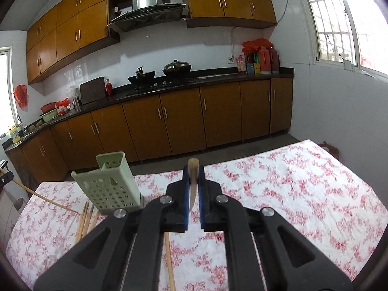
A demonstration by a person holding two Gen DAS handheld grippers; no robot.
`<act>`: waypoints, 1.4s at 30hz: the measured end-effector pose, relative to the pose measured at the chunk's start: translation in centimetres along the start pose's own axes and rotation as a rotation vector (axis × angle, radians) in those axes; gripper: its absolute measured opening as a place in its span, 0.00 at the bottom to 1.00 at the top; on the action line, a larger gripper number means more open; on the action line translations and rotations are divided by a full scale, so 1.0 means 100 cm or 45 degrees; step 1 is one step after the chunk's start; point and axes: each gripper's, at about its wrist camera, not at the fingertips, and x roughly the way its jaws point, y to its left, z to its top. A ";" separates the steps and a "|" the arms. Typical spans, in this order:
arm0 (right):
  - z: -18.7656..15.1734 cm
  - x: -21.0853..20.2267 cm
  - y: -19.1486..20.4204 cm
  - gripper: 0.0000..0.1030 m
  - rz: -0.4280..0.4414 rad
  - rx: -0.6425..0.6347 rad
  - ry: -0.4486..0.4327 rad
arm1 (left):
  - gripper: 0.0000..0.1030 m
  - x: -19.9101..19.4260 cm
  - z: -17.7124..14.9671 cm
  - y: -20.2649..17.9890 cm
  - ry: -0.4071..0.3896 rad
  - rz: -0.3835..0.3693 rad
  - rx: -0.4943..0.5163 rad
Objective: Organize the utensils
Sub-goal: 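Carry the chopstick over the green holder and lower it in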
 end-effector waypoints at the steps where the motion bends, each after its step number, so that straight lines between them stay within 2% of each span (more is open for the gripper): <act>1: 0.009 -0.001 0.002 0.07 0.008 -0.002 -0.013 | 0.07 0.000 0.004 0.000 -0.005 -0.001 -0.001; 10: 0.094 -0.030 0.023 0.07 0.177 0.069 -0.205 | 0.07 -0.032 0.077 -0.024 -0.180 -0.097 -0.010; 13: 0.114 -0.035 0.038 0.07 0.246 0.077 -0.258 | 0.07 -0.043 0.096 -0.041 -0.247 -0.129 0.004; 17: 0.128 -0.031 0.059 0.07 0.284 0.060 -0.311 | 0.07 -0.045 0.107 -0.060 -0.292 -0.158 0.012; 21: 0.125 -0.012 0.076 0.07 0.294 0.058 -0.300 | 0.07 -0.029 0.103 -0.072 -0.254 -0.205 -0.001; 23: 0.119 0.002 0.081 0.07 0.292 0.061 -0.262 | 0.07 -0.012 0.096 -0.075 -0.201 -0.229 -0.029; 30: 0.095 0.044 0.088 0.07 0.270 0.053 -0.140 | 0.07 0.029 0.072 -0.081 -0.061 -0.217 -0.030; 37: 0.080 0.058 0.089 0.08 0.271 0.039 -0.086 | 0.07 0.038 0.057 -0.078 0.009 -0.216 -0.034; 40: 0.076 0.055 0.090 0.11 0.270 0.037 -0.080 | 0.07 0.035 0.057 -0.078 0.018 -0.223 -0.032; 42: 0.074 0.052 0.087 0.19 0.272 0.041 -0.078 | 0.08 0.032 0.058 -0.075 0.011 -0.219 -0.033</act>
